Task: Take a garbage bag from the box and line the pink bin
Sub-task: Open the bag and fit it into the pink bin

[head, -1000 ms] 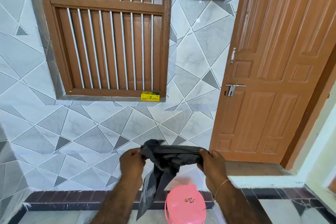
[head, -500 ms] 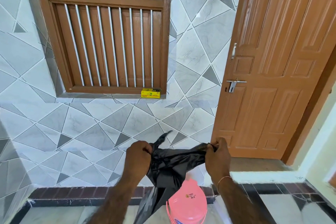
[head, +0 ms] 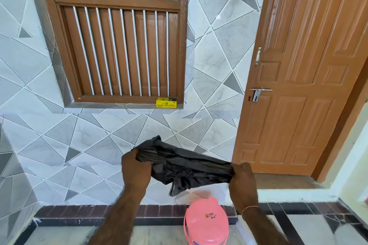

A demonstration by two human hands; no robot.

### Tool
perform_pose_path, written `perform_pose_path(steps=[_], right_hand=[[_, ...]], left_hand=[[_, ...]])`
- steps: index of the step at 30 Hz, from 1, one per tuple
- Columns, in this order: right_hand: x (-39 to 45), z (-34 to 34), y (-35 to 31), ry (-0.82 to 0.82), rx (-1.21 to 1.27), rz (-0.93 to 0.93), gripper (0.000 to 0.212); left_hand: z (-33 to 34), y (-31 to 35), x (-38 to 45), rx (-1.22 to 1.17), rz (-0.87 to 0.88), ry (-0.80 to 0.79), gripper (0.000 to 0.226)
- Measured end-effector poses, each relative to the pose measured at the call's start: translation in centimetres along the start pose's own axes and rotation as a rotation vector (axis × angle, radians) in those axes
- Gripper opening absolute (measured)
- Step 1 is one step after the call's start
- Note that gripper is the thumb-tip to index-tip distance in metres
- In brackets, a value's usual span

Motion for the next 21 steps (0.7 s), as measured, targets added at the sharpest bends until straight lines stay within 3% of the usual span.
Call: perform_pose_path(steps=[6, 8, 10, 12, 13, 16, 21], right_hand=[[-0.6, 1.4, 4.8, -0.136, -0.046, 0.212, 0.021], [-1.0, 1.8, 4.9, -0.187, -0.185, 0.226, 0.024], [-0.8, 0.2, 2.9, -0.04, -0.313, 0.127, 0.035], [-1.4, -2.1, -2.0, 0.177, -0.151, -0.136, 0.031], [-2.2, -2.9, -5.0, 0.199, 0.015, -0.288, 0.027], [-2.9, -1.5, -10.6, -0.092, 0.475, -0.4, 0.033], [-2.0, 4.2, -9.5, -0.533, 0.582, -0.134, 0.038]], left_hand=[[0.2, -0.7, 0.9, 0.189, -0.001, -0.075, 0.053], [1.0, -0.5, 0.5, 0.184, 0.024, -0.123, 0.056], [2.1, 0.0, -0.1, 0.149, 0.052, -0.192, 0.057], [3.4, 0.5, -0.9, 0.15, 0.08, -0.274, 0.055], [4.1, 0.7, -1.4, 0.157, 0.089, -0.317, 0.056], [5.9, 1.2, -2.9, 0.149, 0.071, -0.428, 0.07], [6.4, 2.9, -4.6, 0.054, 0.038, -0.528, 0.069]])
Point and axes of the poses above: each hand's wrist, its own x-axis towards the middle knuckle, its own z-axis out of the palm, y = z × x, the point moved 8 cm from there along x, towards the middle knuckle, and after that the axes turned 13 degrees about -x, right-handed, at the moved point
